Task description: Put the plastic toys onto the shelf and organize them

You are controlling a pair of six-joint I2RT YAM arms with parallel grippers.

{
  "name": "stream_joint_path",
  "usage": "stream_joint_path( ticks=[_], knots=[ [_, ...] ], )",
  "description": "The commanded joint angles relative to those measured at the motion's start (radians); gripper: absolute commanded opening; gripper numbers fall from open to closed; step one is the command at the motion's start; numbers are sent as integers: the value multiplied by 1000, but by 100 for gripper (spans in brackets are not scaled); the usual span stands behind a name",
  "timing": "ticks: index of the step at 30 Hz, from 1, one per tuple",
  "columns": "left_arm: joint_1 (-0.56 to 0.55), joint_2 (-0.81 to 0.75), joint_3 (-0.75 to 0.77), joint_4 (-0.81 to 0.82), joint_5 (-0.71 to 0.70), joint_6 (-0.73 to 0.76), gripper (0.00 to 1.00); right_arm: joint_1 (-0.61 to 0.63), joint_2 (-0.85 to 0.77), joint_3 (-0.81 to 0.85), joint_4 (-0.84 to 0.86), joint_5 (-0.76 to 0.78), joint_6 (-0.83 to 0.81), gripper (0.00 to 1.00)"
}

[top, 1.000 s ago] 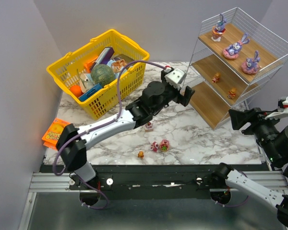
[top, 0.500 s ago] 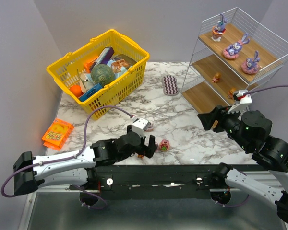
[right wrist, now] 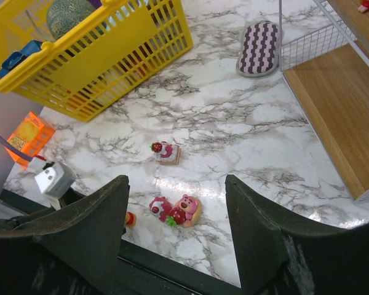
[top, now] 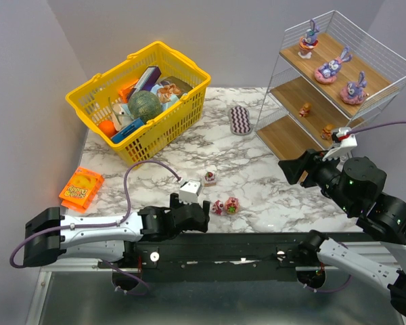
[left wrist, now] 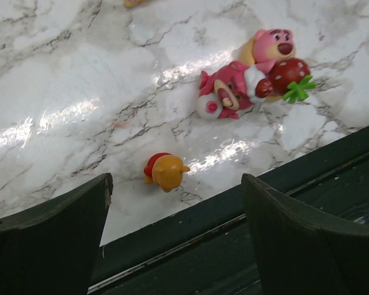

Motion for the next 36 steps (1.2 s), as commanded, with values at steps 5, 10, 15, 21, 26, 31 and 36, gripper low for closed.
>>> stream_joint_path(
  ticks=[5,10,15,21,26,31,36],
  knots=[
    [-17,51,-75,106,-48,-33,83,-2,-8,1,-49,-13,24,72],
    [-19,50,-107,183,-45,11,80,-2,2,4,-54,-18,26,72],
    [-20,96,-106,223,-48,42,79,-1,6,5,-54,-12,21,72],
    [-22,178,-58,209,-52,74,74,-2,15,8,-54,-9,19,72],
    [-25,200,-45,209,-60,85,71,-2,6,-2,-54,-10,26,72],
    [-25,195,-45,220,-66,93,66,-2,3,-5,-57,-10,26,72],
    [-25,203,-43,235,-63,99,59,-2,6,-2,-57,-12,21,72]
  ],
)
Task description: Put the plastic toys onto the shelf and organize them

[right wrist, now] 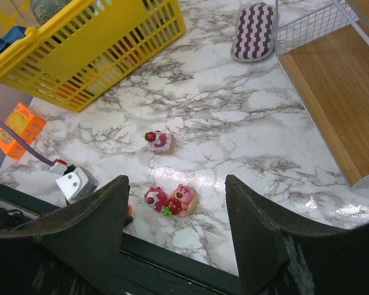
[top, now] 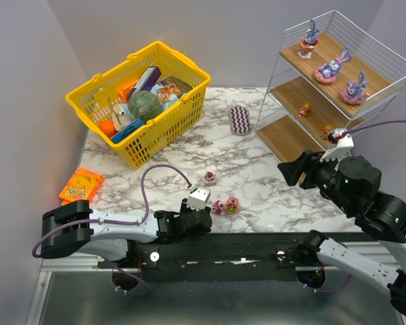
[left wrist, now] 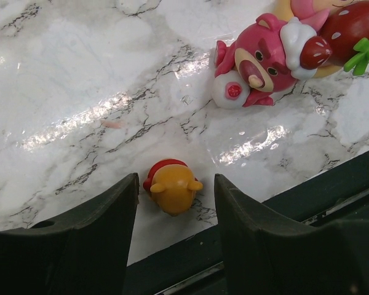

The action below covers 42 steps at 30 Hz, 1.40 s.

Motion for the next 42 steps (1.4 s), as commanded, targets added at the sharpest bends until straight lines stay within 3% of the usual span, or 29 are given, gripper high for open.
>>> stream_joint_path(
  ticks=[1,5,9,15,22,32,38,42],
  knots=[
    [-5,9,21,36,-45,11,59,-2,-3,-2,-12,-12,2,72],
    [-5,15,20,35,-51,-2,51,-2,-3,-4,-12,-12,1,72],
    [-6,12,18,33,-54,-3,32,-2,-6,-5,-14,-10,1,72],
    [-5,-8,52,-2,-92,21,14,-2,-12,-1,-14,-3,-2,72],
    [11,-54,191,-37,-111,179,3,-1,-15,37,-19,23,-19,72],
    [276,129,619,-48,242,491,0,-2,17,119,-66,148,-56,72],
    [388,399,1028,-120,443,642,0,-2,22,156,-69,230,-68,73],
    [433,594,1315,-157,546,669,0,-2,16,186,-80,310,-77,73]
  ],
)
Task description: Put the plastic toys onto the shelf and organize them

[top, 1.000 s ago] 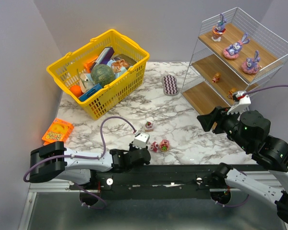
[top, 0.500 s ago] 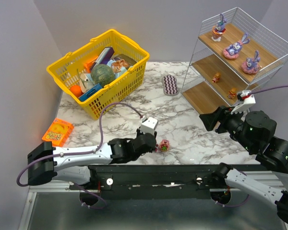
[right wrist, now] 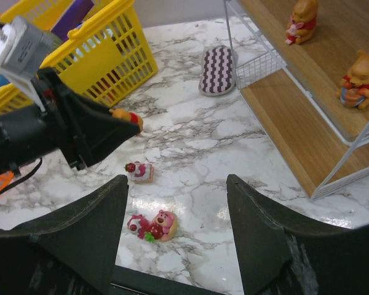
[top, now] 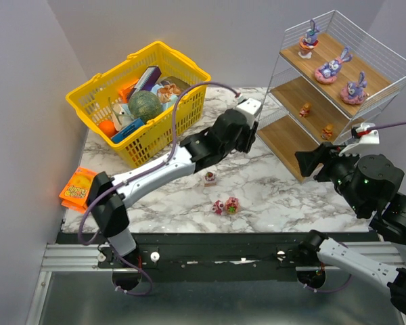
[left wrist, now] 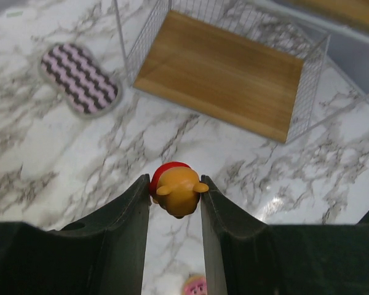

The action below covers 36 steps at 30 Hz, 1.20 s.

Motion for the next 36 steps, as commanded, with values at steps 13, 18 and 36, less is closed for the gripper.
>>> stream_joint_path(
  ticks=[13,18,36],
  knots=[
    [53,426,530,178,200,179,0,-2,-56,62,-43,232,-6,74],
    [76,489,584,242,229,172,0,-2,-74,65,-43,222,-8,74],
    [124,633,676,336,315,205,0,-2,-195,22,-94,212,74,73]
  ],
)
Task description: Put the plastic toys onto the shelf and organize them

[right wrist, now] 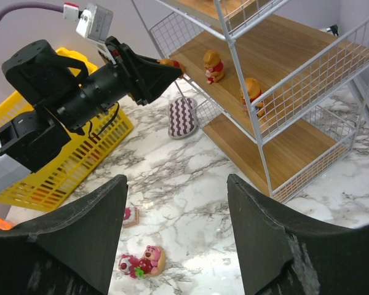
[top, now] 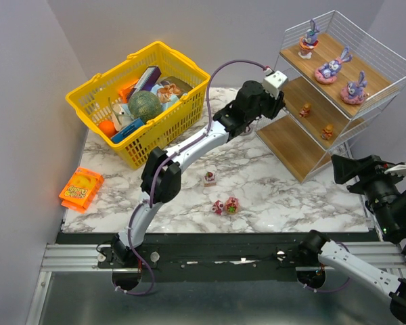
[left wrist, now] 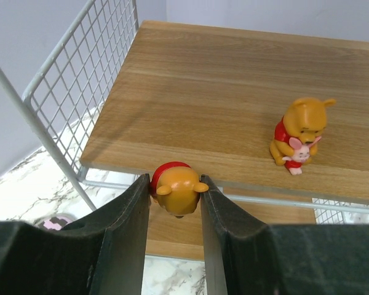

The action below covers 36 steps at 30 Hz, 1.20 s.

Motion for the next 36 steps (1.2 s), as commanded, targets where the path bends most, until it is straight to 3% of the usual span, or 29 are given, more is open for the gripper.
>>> stream_joint_path(
  ticks=[1,36],
  knots=[
    [-1,33,36,68,41,23,0,-2,-23,-23,-31,24,37,73],
    [-1,138,66,105,38,36,0,-2,-69,-62,-48,45,37,74]
  ],
)
